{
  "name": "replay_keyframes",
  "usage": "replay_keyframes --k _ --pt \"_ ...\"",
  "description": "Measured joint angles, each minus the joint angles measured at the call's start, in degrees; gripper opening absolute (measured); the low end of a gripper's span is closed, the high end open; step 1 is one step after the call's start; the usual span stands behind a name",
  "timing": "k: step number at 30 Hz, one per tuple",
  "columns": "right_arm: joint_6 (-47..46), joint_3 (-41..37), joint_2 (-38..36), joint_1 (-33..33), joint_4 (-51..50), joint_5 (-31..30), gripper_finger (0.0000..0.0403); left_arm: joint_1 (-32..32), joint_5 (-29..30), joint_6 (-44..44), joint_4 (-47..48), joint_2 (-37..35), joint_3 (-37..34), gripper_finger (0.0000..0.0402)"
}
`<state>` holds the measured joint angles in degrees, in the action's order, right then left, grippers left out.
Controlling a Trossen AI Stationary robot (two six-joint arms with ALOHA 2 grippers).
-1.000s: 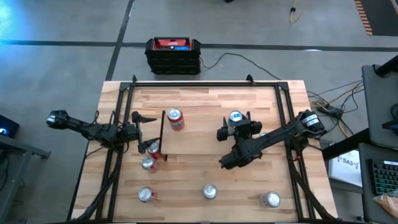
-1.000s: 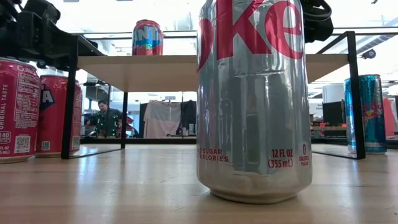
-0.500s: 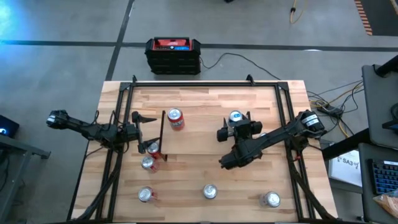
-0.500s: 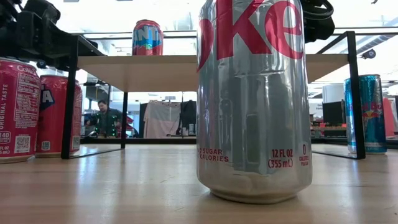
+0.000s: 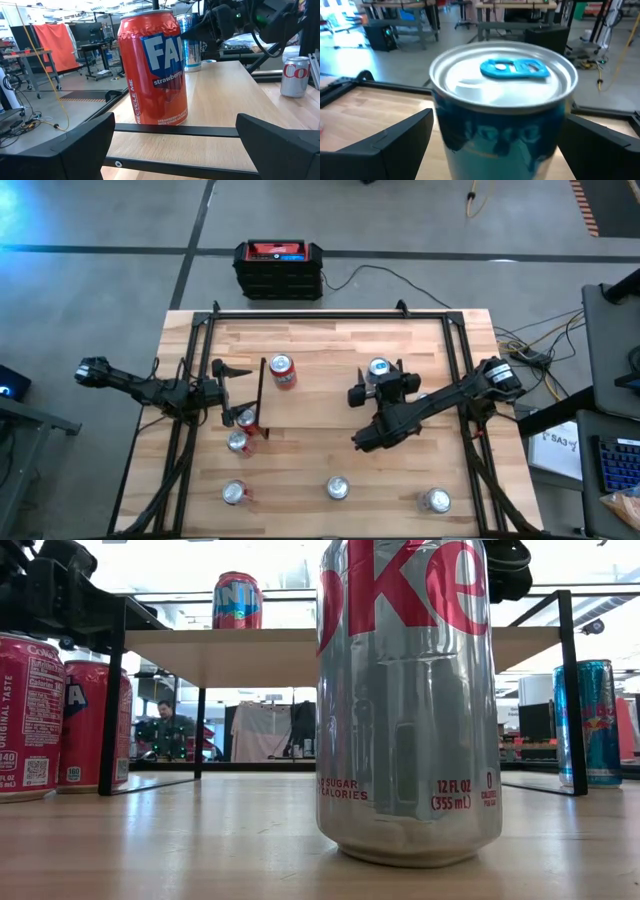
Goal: Place canned beverage on shelf
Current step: Put the top blue soda can on the shelf
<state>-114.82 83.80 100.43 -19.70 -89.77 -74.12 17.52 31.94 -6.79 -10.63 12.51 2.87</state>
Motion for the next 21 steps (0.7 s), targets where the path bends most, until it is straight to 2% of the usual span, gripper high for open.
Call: replay_keyframes --k 21 --pt "-2.3 -0.1 2.2 3.8 0.3 -2.4 0.0384 0.0 0.0 0.0 0.0 0.0 0.0 0.04"
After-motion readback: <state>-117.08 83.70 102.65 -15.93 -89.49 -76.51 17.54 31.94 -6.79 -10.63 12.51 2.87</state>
